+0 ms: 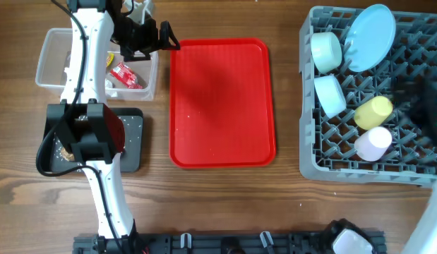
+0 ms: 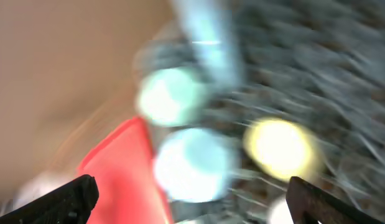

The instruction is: Sort waste into correct bins and load items into the dishwasher rack

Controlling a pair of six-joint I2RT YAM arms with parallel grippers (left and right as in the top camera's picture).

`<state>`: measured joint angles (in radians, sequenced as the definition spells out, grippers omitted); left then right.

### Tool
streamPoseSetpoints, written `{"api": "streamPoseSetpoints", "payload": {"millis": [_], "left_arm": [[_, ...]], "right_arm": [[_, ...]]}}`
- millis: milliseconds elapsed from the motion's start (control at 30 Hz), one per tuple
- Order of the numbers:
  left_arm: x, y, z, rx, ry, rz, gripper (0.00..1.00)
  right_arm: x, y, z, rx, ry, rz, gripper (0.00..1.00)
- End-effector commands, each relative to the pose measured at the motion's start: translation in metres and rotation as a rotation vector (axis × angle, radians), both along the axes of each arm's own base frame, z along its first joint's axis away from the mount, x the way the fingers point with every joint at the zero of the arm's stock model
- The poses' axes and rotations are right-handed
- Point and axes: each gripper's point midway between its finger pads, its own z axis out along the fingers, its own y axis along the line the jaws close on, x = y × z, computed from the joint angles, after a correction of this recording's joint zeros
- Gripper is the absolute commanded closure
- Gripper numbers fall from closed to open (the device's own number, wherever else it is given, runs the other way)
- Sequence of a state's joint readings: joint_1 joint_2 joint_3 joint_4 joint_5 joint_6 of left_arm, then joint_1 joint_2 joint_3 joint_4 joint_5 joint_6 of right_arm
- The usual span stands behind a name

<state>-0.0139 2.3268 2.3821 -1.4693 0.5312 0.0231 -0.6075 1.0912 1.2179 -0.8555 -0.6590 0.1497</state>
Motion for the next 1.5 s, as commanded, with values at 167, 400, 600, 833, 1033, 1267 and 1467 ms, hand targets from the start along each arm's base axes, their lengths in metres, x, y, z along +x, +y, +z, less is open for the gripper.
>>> {"api": "streamPoseSetpoints", "payload": {"millis": [167, 400, 600, 833, 1033, 1267, 1467], "left_arm": [[0.002, 0.000, -0.006, 0.003, 0.011, 0.004, 0.00], [0.002, 0.000, -0.006, 0.003, 0.011, 0.004, 0.00], [0.002, 0.000, -0.006, 0.003, 0.011, 0.004, 0.00], [0.002, 0.000, -0.006, 0.003, 0.011, 0.004, 0.00], [0.002, 0.000, -0.006, 0.003, 0.011, 0.004, 0.00], [0.002, 0.000, -0.006, 0.003, 0.011, 0.004, 0.00], [0.002, 0.000, -0.006, 0.003, 0.011, 0.004, 0.00]], "right_arm": [[-0.067, 0.167, 0.079, -0.205, -0.349, 0.599, 0.00], [-0.056, 0.132, 0.050, -0.323, -0.193, 0.411, 0.00], [-0.033, 0.099, 0.007, -0.451, -0.128, 0.249, 0.00], [-0.040, 0.126, -0.050, -0.475, -0.506, 0.267, 0.00], [-0.063, 0.125, -0.105, -0.484, -0.575, 0.248, 0.00], [-0.061, 0.122, -0.127, -0.501, -0.582, 0.233, 0.00], [-0.058, 0.121, -0.121, -0.506, -0.636, 0.209, 0.00]]}}
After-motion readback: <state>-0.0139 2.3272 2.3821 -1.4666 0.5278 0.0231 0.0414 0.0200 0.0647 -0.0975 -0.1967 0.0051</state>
